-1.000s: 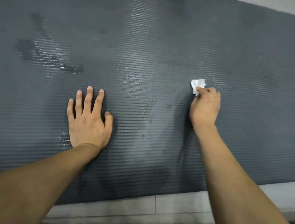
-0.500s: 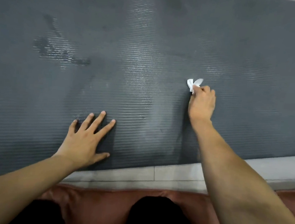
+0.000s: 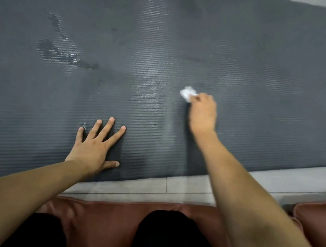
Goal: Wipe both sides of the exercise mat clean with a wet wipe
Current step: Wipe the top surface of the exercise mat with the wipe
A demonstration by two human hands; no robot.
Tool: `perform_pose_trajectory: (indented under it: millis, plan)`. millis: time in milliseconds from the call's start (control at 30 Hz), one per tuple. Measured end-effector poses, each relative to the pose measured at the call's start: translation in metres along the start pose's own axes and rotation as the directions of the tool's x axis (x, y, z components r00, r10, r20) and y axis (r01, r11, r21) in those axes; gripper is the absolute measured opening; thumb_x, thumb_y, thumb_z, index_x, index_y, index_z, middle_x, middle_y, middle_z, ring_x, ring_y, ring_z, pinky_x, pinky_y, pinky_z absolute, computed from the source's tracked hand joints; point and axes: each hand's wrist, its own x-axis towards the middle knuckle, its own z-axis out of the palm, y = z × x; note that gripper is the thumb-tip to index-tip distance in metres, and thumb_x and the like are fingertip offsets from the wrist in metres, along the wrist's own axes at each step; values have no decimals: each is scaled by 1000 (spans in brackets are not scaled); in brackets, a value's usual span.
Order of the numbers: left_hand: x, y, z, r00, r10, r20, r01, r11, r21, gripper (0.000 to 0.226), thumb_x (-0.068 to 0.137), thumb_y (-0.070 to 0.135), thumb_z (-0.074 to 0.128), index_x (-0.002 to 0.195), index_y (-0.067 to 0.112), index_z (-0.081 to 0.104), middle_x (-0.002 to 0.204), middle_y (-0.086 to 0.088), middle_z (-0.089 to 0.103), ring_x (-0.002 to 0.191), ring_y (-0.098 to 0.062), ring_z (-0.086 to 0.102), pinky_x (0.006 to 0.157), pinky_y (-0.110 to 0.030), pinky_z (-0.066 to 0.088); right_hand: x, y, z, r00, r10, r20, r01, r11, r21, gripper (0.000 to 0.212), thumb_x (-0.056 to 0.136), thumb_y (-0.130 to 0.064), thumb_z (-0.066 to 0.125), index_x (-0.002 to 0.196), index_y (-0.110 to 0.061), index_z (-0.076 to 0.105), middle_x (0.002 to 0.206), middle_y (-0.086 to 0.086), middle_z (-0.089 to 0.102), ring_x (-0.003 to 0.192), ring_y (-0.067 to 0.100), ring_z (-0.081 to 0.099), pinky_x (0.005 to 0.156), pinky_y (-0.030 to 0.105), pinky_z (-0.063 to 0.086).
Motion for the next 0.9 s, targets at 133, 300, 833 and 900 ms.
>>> perform_pose_trajectory:
  millis: [133,300,833,900]
  plan:
    - [3,2,-3,999,-20,48,19,1000,23,111,89,77,50,144,48,-42,161,7,-43,156,-28,-24,125,-64,1,2,72,-5,912,403,79,-406,914,12,28,86,-9,52,108,-10,70,104,20,61,96,40,55,85,44,42]
    - [4,6,-8,995,-43,85,40,998,39,111,88,77,51,142,49,-43,162,6,-42,156,-28,-23,125,-64,3,-30,-82,-7,992,55,114,-82,963,255,23,75,-8,57,92,-9,73,93,15,63,84,35,58,72,40,46]
    - [1,9,-15,992,-47,121,38,996,79,109,90,77,48,147,46,-39,163,4,-40,157,-31,-20,124,-65,7,-61,-33,-20,971,215,105,-232,955,187,27,77,-9,55,97,-9,73,93,18,61,85,39,56,77,42,45]
    - [1,10,-16,991,-58,120,48,995,87,109,90,78,49,150,45,-37,164,4,-38,157,-31,-19,124,-64,9,-82,-100,-19,984,-99,145,55,959,277,31,76,-10,60,104,-14,72,96,15,61,86,35,56,77,40,46]
